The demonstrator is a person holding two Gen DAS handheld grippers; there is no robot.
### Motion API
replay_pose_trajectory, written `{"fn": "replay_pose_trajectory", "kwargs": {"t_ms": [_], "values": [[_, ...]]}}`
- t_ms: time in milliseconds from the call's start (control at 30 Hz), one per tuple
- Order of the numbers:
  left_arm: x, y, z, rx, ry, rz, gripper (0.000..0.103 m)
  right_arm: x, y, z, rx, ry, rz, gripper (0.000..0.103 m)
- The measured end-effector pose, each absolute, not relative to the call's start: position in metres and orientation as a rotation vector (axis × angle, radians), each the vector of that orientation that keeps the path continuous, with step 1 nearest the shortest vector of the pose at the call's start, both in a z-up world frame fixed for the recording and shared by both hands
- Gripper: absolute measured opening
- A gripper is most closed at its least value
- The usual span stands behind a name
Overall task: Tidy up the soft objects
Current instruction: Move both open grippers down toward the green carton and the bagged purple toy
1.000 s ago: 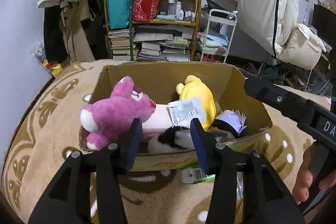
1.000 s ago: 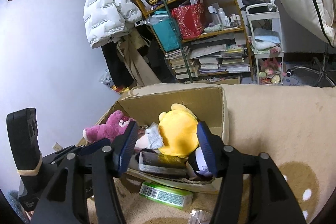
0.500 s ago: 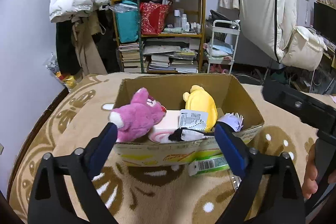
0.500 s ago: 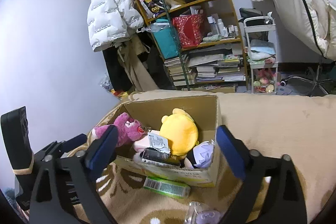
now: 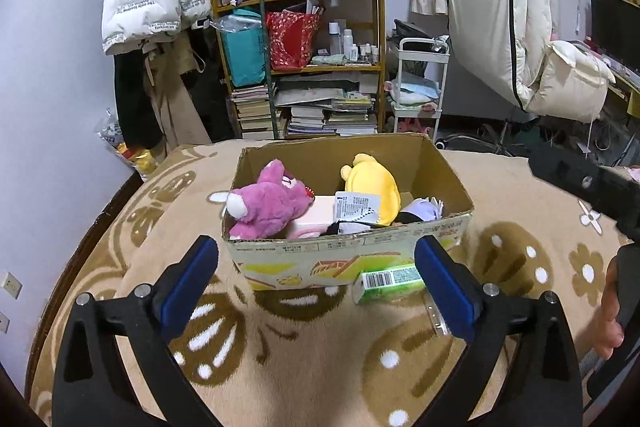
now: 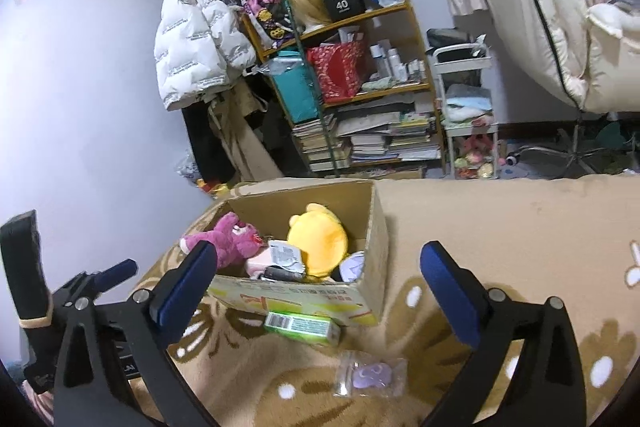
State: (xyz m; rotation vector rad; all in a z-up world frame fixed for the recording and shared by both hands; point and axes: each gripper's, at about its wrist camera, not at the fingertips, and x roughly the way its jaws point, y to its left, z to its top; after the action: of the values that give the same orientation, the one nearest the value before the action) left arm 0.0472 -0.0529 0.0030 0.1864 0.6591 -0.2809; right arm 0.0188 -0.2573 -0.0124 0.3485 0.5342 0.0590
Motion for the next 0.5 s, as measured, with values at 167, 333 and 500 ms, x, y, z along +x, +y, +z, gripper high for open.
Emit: {"fn": "replay_pose_trajectory", "kwargs": {"t_ms": [167, 333, 500], "values": [[0.039, -0.058, 0.000, 0.204, 0.710, -0.302, 0.098, 0.007, -0.253, -0.014, 0.326, 0.556, 0.054, 0.103], [0.034, -0.062, -0.005, 0.218, 0.736, -0.317, 0.098, -0.001, -0.253, -0.020, 0.331, 0.584, 0.044, 0.103], [0.036, -0.070, -0.016, 0.259, 0.768, -0.343, 0.098, 0.001, -0.255, -0.029, 0.345, 0.618, 0.034, 0.103]]}}
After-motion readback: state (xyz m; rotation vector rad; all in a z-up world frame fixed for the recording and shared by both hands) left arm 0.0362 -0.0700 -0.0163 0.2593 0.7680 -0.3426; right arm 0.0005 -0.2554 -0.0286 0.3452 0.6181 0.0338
